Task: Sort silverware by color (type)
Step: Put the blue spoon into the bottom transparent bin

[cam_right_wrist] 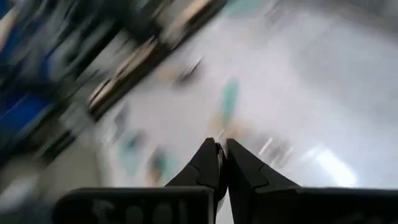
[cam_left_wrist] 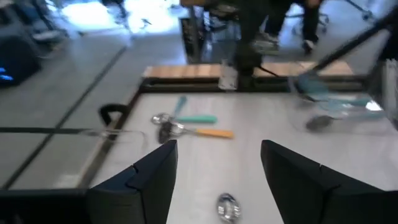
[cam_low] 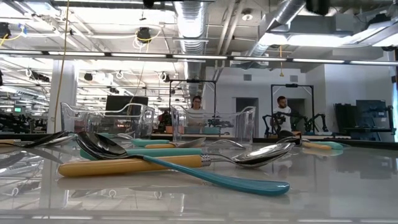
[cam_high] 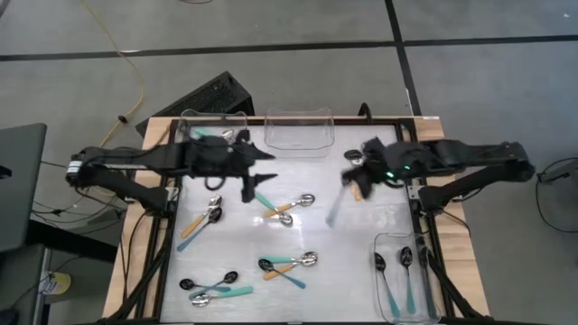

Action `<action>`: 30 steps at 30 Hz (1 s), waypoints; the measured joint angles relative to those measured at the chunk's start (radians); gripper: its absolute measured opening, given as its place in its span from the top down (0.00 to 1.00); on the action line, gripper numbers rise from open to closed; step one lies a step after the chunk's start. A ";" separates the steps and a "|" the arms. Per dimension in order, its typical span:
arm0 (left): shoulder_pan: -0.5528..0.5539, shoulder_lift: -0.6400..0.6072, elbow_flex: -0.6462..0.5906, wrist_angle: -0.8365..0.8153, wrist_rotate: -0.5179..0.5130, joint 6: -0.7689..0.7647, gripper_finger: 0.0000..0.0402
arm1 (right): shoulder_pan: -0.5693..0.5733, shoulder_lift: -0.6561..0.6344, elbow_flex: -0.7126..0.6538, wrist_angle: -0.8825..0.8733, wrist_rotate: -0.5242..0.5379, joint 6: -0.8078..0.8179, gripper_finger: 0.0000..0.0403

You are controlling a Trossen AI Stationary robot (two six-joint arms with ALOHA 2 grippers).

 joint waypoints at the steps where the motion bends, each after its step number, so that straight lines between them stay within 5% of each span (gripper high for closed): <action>1: 0.009 -0.013 0.000 -0.007 -0.003 0.000 0.46 | 0.033 -0.014 0.000 -0.025 -0.066 0.016 0.92; 6: 0.044 -0.034 0.000 -0.063 -0.003 -0.003 0.45 | 0.280 -0.032 0.000 -0.135 -0.205 0.224 0.92; 16: 0.052 -0.023 0.000 -0.066 0.058 -0.007 0.45 | 0.706 0.017 -0.160 -0.085 -0.124 0.703 0.92; 24: 0.064 -0.023 0.000 0.046 0.122 -0.018 0.45 | 0.750 -0.029 -0.455 0.238 -0.099 0.903 0.92; 30: 0.064 -0.023 0.000 0.018 0.132 -0.062 0.45 | 0.749 -0.040 -0.553 0.277 -0.101 0.937 0.92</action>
